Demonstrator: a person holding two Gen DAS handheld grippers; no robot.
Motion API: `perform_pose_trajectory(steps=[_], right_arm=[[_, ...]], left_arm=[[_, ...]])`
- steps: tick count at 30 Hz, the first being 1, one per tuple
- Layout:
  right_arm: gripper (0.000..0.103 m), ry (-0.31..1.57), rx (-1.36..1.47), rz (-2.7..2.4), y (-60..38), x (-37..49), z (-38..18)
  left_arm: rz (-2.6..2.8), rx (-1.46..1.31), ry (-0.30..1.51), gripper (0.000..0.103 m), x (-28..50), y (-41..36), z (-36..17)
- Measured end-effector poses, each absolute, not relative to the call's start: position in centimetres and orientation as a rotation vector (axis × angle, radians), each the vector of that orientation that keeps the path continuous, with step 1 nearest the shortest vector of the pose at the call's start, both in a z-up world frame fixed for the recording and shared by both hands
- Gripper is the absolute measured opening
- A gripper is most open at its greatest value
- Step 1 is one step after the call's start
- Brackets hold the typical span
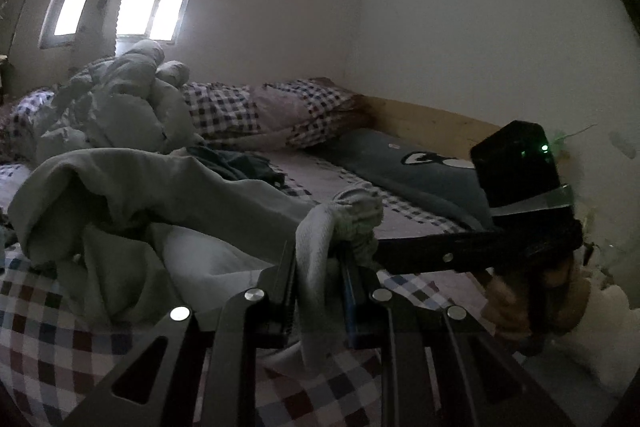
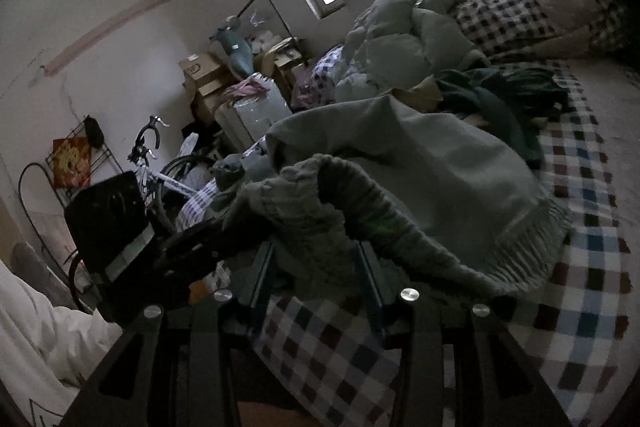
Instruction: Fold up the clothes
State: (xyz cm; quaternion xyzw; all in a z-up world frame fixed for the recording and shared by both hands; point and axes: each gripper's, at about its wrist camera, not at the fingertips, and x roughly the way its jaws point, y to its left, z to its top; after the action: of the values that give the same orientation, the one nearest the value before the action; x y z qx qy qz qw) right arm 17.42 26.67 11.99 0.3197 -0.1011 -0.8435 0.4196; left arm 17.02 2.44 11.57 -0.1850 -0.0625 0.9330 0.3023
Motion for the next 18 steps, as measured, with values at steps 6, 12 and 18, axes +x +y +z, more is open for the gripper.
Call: perform_pose_trajectory(steps=[6,12,18], right_arm=[[0.045,-0.107,0.768,-2.128,24.3,17.0,11.8],[0.045,-0.066,0.754,-2.125,23.7,16.1,11.7],[0.045,-0.052,0.747,-2.013,22.1,16.5,11.3]], left_arm=[[2.417,-0.508,-0.213,0.019,16.8,0.5,11.7],[2.389,-0.531,-0.218,0.019,17.0,0.2,11.3],[2.384,-0.557,-0.234,0.019,17.2,-0.2,11.1]])
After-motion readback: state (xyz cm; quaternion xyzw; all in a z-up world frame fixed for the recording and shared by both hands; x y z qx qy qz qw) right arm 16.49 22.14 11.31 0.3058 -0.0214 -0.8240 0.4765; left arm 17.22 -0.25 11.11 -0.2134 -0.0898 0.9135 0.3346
